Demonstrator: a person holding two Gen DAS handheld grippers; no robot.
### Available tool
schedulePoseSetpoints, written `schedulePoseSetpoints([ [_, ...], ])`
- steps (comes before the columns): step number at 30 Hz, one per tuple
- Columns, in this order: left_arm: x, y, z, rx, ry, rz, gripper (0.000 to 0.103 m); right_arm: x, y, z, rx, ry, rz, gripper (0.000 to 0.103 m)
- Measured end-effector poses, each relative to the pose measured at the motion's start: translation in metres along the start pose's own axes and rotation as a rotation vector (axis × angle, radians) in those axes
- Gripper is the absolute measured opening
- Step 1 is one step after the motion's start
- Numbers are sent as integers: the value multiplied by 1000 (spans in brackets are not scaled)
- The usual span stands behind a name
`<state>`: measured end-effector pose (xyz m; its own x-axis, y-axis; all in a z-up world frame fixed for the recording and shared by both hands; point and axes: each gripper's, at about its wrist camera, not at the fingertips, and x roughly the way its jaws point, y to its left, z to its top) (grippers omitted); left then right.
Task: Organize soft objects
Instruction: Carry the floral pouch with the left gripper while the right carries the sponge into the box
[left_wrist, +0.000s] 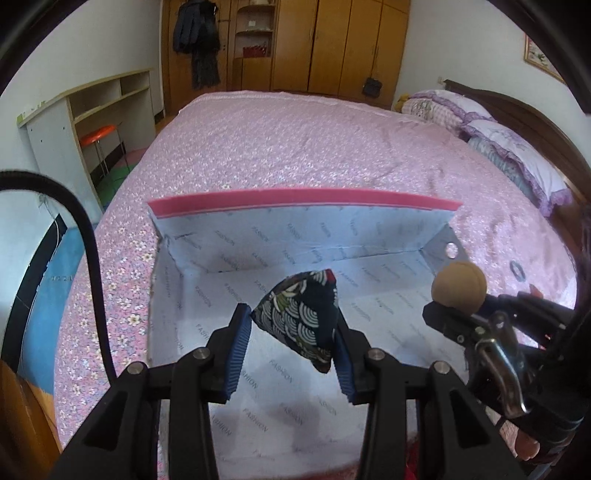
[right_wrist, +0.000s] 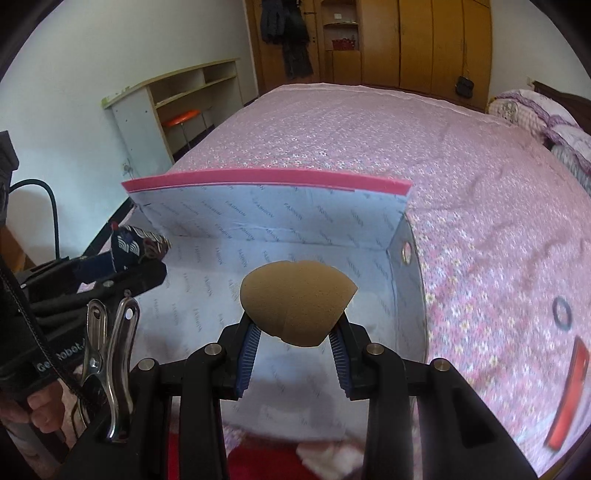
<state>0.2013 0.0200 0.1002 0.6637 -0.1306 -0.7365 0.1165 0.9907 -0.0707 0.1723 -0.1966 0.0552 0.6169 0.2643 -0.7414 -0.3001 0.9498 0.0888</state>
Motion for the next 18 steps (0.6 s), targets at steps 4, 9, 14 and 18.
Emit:
schedulePoseSetpoints([
  [4,20,-2,6,7,28,16,44,13,-4,6,-6,6,4,37],
  [9,44,0,9,-21,72,-12,44,36,-10,12,23,30,14,37],
  [14,59,7,14,-45,97,11,44,55,-10,14,33,51,10,37],
  [18,69,10,13,-52,118,16,44,64,-9,10,46,73,5,37],
])
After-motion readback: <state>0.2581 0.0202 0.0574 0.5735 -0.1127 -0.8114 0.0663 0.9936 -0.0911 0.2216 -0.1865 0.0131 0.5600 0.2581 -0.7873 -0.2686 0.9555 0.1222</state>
